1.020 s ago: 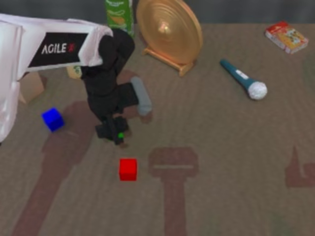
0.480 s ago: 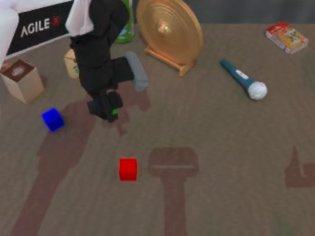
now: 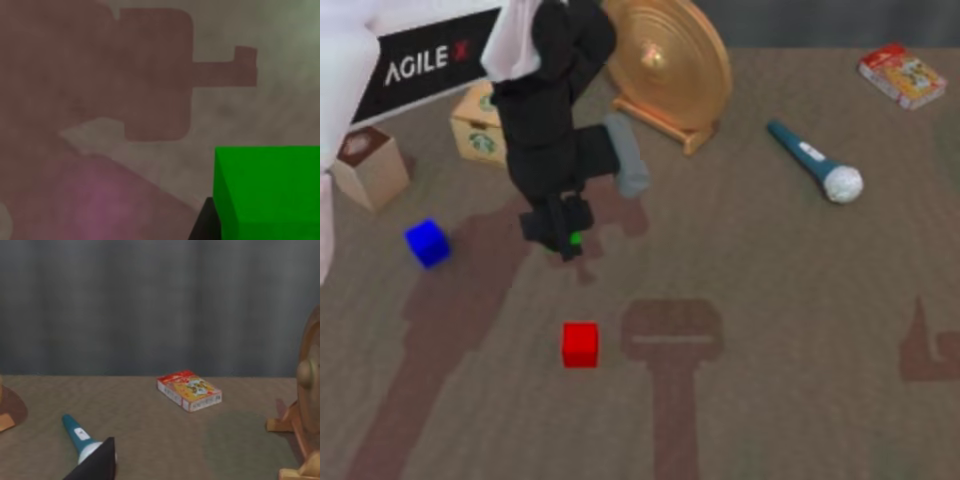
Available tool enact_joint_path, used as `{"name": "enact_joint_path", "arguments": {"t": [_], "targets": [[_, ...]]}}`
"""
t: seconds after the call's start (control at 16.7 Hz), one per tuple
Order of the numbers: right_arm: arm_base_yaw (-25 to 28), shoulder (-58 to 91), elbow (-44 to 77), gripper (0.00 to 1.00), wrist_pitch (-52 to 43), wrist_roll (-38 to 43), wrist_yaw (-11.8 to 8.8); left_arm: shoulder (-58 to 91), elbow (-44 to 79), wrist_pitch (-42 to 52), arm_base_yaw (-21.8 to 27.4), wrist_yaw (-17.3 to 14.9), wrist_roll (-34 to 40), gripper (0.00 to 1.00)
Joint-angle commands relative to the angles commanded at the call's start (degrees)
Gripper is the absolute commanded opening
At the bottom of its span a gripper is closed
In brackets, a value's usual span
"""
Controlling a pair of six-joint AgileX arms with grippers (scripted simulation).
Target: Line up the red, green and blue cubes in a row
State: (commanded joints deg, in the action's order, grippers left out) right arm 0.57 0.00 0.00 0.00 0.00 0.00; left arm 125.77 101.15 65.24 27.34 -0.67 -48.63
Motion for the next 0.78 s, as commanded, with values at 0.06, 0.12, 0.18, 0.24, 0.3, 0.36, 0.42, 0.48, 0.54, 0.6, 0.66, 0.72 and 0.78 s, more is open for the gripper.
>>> {"name": "enact_joint_path", "arguments": {"t": [0.06,0.12,0.18,0.24,0.3,0.36,0.42,0.48,0.54,0.6,0.66,0.72,0.78], "targets": [[0.0,0.0,0.0,1.00,0.0,0.0,0.0,-0.6,-0.4,0.2,2.4,0.0,0.2,0.00],[0.0,0.0,0.0,1.00,0.0,0.0,0.0,-1.3,-0.9,0.4,5.2,0.1,0.4,0.00],[0.0,0.0,0.0,1.00,0.0,0.0,0.0,-1.9,-1.3,0.6,8.2,0.1,0.5,0.00],[0.0,0.0,0.0,1.00,0.0,0.0,0.0,-2.6,-1.7,0.8,10.9,0.1,0.6,0.00],[0.0,0.0,0.0,1.00,0.0,0.0,0.0,-3.2,-2.1,1.0,13.1,0.1,0.8,0.00],[0.0,0.0,0.0,1.00,0.0,0.0,0.0,-3.8,-2.5,1.1,14.7,0.1,0.9,0.00],[0.0,0.0,0.0,1.00,0.0,0.0,0.0,-4.2,-2.7,1.1,15.8,0.2,1.0,0.00],[0.0,0.0,0.0,1.00,0.0,0.0,0.0,-4.4,-2.9,1.2,16.2,0.2,1.1,0.00],[0.0,0.0,0.0,1.00,0.0,0.0,0.0,-4.4,-2.9,1.2,16.2,0.2,1.1,0.00],[0.0,0.0,0.0,1.00,0.0,0.0,0.0,-4.4,-2.9,1.2,16.2,0.2,1.1,0.00],[0.0,0.0,0.0,1.00,0.0,0.0,0.0,-4.1,-2.6,1.1,16.0,0.1,1.0,0.00],[0.0,0.0,0.0,1.00,0.0,0.0,0.0,-4.1,-2.8,0.9,16.0,0.1,1.0,0.00],[0.0,0.0,0.0,1.00,0.0,0.0,0.0,-3.8,-3.4,0.1,15.9,0.1,1.1,0.00]]}}
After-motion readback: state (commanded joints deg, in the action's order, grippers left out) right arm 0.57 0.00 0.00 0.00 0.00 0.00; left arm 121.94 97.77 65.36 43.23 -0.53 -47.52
